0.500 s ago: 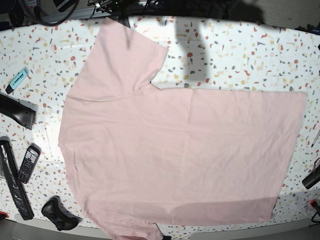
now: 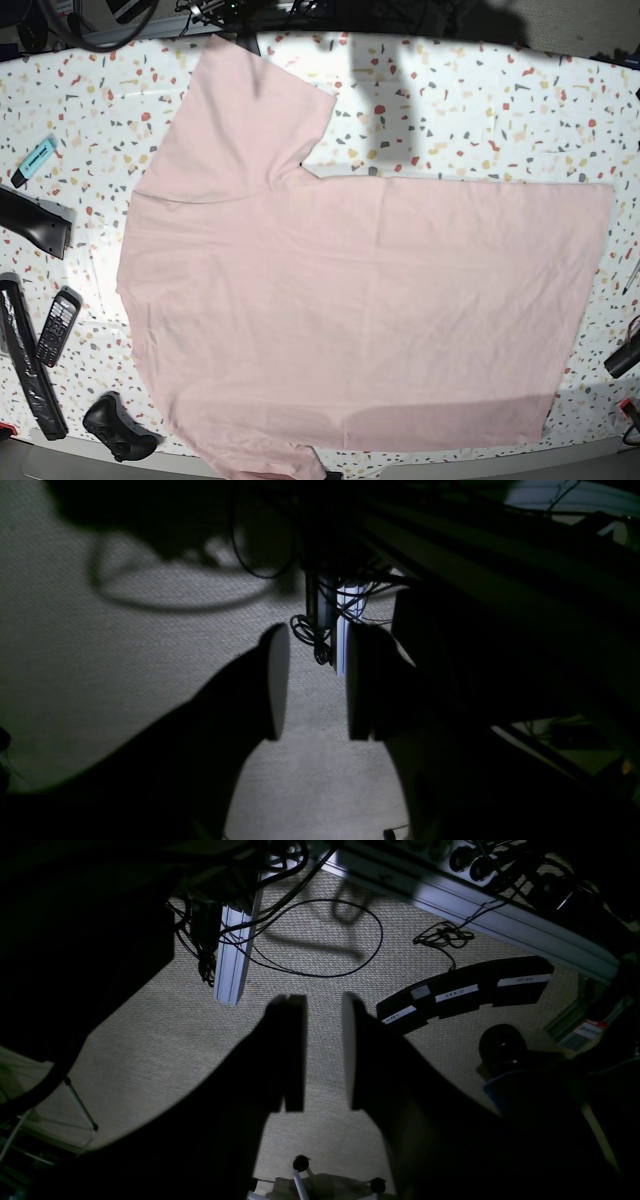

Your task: Fold the T-shirt properly

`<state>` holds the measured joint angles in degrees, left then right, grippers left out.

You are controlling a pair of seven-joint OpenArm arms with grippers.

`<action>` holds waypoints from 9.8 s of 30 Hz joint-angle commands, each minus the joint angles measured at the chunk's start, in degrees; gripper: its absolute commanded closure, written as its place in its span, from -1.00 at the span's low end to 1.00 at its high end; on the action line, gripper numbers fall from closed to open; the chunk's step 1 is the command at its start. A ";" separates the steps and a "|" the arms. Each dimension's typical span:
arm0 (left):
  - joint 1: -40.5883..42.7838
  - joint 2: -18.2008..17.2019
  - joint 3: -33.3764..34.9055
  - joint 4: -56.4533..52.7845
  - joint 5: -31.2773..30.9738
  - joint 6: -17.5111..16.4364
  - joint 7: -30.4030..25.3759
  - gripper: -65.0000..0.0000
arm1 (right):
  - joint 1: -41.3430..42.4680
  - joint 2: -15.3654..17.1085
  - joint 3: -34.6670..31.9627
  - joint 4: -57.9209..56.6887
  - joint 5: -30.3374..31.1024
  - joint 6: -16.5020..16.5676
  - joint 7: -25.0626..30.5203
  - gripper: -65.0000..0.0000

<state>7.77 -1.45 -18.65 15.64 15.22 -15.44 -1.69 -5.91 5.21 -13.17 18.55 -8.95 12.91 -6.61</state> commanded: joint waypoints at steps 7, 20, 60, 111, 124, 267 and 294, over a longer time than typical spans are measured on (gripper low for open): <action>0.96 -0.02 0.02 0.94 -1.79 -0.37 -0.22 0.43 | -1.75 0.28 0.02 0.90 0.15 0.22 0.81 0.61; 16.72 -0.55 0.46 22.29 -9.35 -5.73 2.40 0.43 | -19.15 6.43 0.02 28.76 9.86 1.86 -6.16 0.61; 47.52 -38.66 10.23 107.25 10.86 0.26 17.70 0.31 | -53.77 40.39 1.20 116.45 -6.84 -4.04 -22.43 0.61; -7.78 -48.11 43.30 50.53 13.31 -8.70 5.90 0.54 | -46.14 37.33 13.57 116.45 -13.00 -4.81 -21.73 0.61; -7.21 -48.11 43.30 50.56 8.74 -9.90 6.12 1.00 | -46.14 38.62 13.57 116.45 -11.43 -5.07 -14.78 0.61; 33.00 -53.35 20.92 76.22 6.84 -9.90 16.87 1.00 | -33.99 41.20 -7.89 109.22 -19.32 9.31 -34.40 1.00; 33.05 -51.82 20.92 76.24 7.26 -9.90 18.43 1.00 | -27.50 36.17 -7.85 101.09 -4.92 8.55 -39.10 0.15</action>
<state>40.34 -52.56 2.63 91.61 22.31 -24.69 16.34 -33.30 40.86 -21.12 118.91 -14.04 21.32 -46.19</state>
